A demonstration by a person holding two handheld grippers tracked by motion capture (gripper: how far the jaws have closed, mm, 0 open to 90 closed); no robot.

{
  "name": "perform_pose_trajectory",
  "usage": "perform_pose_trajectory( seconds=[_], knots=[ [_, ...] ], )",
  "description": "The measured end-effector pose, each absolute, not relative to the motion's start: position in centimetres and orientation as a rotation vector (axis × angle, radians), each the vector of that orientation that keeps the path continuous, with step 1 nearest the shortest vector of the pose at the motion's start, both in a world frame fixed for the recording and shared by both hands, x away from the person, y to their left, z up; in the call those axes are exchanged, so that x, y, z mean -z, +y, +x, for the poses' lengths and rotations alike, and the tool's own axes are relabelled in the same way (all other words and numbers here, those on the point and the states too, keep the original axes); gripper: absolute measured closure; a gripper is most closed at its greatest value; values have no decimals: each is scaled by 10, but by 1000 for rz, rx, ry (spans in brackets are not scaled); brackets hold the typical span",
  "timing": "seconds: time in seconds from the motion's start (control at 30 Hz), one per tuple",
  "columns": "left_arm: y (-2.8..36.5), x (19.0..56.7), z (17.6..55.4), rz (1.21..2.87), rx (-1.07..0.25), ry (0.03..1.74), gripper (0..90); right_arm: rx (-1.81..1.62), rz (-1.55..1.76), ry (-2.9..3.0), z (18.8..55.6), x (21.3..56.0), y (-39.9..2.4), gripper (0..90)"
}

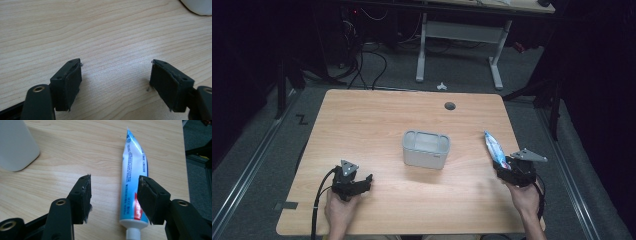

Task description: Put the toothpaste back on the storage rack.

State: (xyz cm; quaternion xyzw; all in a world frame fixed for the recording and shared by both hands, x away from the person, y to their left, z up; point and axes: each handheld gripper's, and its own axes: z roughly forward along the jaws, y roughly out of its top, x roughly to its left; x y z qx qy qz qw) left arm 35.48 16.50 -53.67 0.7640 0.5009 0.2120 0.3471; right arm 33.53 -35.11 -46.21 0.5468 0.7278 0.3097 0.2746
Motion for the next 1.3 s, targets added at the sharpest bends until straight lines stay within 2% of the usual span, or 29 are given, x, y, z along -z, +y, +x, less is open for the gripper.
perform_pose_trajectory(
  seconds=[0.6,0.87,1.3],
  knots=[
    [165,537,355,1982,-550,1299,258,-683,1529,2033,374,452,-356,448],
    [165,537,355,1981,-548,1299,258,-585,1548,2063,398,446,-353,399],
    [165,537,355,1981,-548,1299,255,-454,1599,2119,426,455,-350,368]
  ],
)
